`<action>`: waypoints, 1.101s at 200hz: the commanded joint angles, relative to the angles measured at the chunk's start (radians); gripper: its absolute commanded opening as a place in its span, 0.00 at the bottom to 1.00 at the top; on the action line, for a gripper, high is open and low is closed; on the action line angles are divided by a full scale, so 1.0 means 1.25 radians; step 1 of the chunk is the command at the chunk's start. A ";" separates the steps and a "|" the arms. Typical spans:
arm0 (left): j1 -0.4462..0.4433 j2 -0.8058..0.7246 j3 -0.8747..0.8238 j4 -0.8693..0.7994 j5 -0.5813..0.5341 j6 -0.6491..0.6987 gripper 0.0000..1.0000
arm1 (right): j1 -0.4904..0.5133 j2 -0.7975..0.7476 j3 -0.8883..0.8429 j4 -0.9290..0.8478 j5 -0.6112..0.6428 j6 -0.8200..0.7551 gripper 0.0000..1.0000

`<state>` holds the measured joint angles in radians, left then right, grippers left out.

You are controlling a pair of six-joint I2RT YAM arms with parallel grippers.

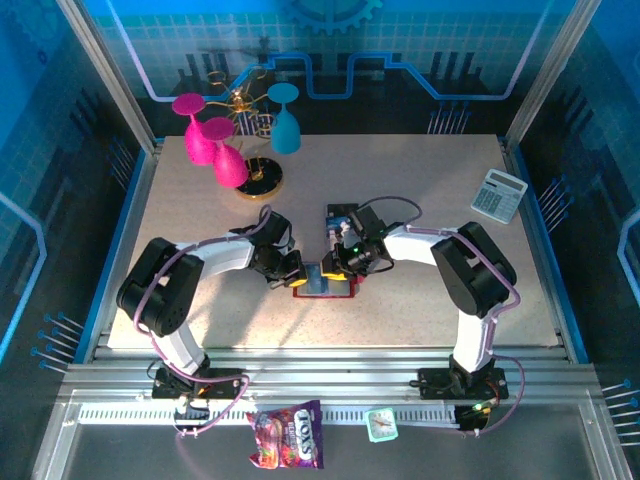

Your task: Take the credit cards out of the card holder

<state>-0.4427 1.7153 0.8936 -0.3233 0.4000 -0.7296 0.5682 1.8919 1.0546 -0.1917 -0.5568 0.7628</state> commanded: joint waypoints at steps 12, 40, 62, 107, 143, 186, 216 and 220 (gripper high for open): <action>-0.004 0.014 0.004 -0.029 -0.018 0.010 0.07 | -0.007 0.025 -0.009 -0.014 -0.009 -0.008 0.27; -0.005 0.021 0.007 -0.033 -0.018 0.013 0.06 | -0.007 0.030 -0.009 -0.019 -0.015 -0.010 0.27; -0.005 0.022 0.011 -0.045 -0.023 0.017 0.06 | -0.003 0.029 0.008 -0.065 0.008 -0.031 0.27; -0.005 0.011 0.004 -0.049 -0.022 0.031 0.05 | 0.015 -0.026 0.022 -0.108 0.062 -0.042 0.27; -0.008 -0.003 -0.010 -0.040 -0.015 0.040 0.05 | 0.020 -0.073 0.005 -0.101 0.074 -0.020 0.27; -0.019 -0.004 -0.015 -0.033 -0.008 0.054 0.05 | 0.045 -0.073 -0.021 -0.081 0.074 0.005 0.27; -0.022 -0.001 -0.018 -0.026 -0.006 0.054 0.05 | 0.051 -0.057 -0.032 -0.059 0.075 0.015 0.27; -0.022 0.000 -0.018 -0.025 -0.005 0.055 0.05 | 0.052 -0.055 -0.032 -0.058 0.076 0.016 0.27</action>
<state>-0.4595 1.7157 0.8951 -0.3271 0.3996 -0.6952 0.6216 1.8137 1.0283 -0.2787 -0.4713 0.7601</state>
